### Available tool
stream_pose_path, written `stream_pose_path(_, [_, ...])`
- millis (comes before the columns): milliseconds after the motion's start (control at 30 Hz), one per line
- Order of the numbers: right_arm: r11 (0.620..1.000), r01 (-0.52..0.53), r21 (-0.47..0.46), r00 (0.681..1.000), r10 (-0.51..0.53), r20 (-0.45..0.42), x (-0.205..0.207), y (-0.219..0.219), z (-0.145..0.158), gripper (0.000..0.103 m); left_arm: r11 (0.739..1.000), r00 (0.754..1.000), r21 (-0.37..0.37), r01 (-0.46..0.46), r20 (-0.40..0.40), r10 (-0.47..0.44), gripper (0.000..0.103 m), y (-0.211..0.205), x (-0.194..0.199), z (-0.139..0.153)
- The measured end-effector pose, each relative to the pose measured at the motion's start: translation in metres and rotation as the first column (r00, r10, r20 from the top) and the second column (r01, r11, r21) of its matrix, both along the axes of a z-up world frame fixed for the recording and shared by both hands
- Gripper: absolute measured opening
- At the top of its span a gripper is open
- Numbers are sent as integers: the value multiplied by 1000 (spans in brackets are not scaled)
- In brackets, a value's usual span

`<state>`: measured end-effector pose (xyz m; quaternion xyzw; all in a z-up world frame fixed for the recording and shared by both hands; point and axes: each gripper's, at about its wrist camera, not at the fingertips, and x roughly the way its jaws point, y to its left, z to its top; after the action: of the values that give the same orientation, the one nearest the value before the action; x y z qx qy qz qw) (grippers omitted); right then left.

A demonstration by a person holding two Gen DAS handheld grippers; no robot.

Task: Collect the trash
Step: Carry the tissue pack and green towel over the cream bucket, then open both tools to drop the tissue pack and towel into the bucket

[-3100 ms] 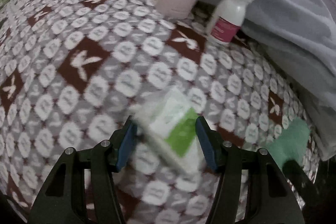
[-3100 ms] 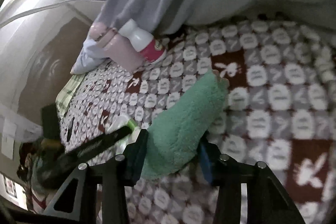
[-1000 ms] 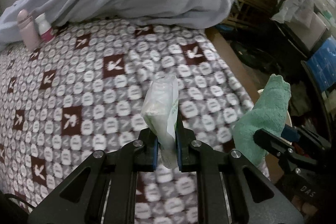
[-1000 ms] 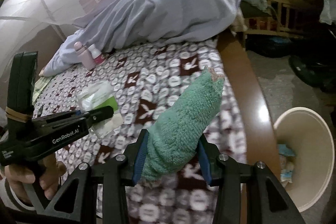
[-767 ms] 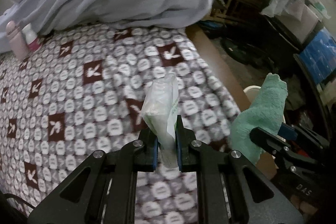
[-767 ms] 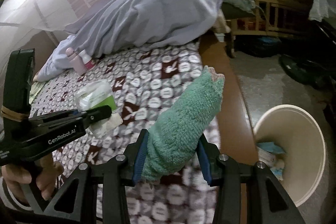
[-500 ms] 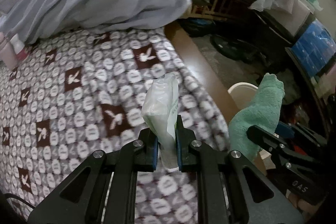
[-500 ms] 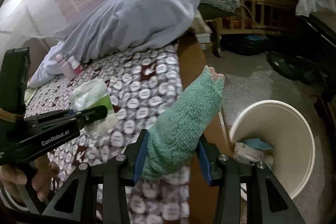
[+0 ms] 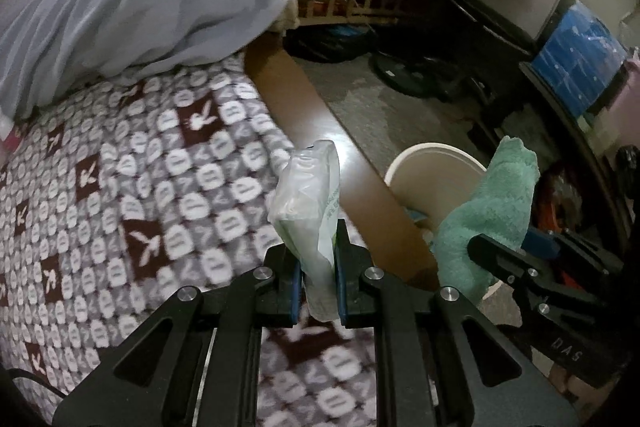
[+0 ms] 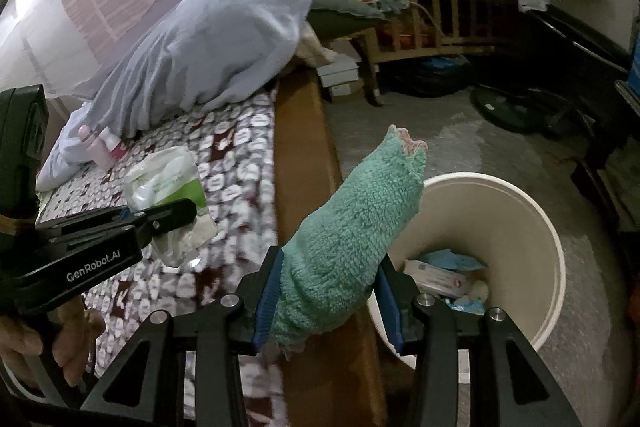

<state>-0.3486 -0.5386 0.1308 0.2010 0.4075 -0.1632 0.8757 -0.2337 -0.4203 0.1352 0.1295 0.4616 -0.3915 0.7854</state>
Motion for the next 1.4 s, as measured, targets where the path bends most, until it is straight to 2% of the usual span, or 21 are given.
stream_pose_path(667, [991,131,23,991,-130,-31,-44,-53,-17,43,993,992,0,117,-44,-116,11,-64,-24,-14])
stream_pose_path(1400, [985,168,43,984,-165,-72,-58,-70,-34,43,988,987,21,153,-59,-152,11,-95,-29,-29])
